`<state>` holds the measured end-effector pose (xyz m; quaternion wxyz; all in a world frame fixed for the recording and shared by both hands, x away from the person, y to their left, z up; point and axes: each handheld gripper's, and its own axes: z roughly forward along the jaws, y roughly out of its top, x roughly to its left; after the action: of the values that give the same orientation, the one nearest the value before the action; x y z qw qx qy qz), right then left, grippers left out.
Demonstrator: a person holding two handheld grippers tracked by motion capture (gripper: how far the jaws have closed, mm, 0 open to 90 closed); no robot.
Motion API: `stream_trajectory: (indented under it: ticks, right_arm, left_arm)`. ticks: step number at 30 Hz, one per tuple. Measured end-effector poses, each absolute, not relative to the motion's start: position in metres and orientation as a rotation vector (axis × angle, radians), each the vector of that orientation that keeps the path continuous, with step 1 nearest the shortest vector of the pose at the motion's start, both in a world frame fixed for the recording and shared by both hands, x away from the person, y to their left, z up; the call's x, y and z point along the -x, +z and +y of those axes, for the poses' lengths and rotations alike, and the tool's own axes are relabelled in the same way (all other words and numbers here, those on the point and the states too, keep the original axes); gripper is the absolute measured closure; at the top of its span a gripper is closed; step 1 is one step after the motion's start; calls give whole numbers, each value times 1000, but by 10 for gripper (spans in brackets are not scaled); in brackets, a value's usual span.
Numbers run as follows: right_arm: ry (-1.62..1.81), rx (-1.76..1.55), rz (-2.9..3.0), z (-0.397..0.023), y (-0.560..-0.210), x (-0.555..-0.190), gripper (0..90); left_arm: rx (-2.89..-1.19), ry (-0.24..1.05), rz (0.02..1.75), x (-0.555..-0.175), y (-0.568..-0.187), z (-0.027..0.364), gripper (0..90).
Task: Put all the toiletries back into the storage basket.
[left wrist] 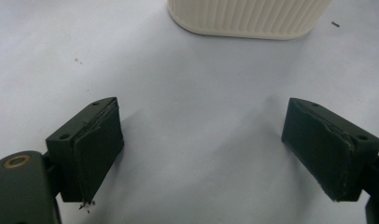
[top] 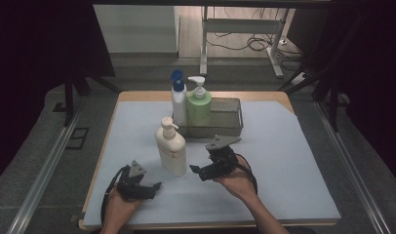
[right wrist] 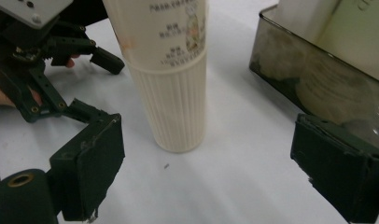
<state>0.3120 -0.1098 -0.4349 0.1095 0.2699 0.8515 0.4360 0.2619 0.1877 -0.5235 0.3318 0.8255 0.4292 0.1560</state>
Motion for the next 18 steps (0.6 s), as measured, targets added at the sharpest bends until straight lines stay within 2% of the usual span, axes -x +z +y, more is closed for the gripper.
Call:
stream_trajectory:
  ticks: [18]
  right_arm:
    - [1298,-773,2496,-70,-426,-326,126]
  left_arm:
    - [-2153,407,1123,-262,-524,188,122]
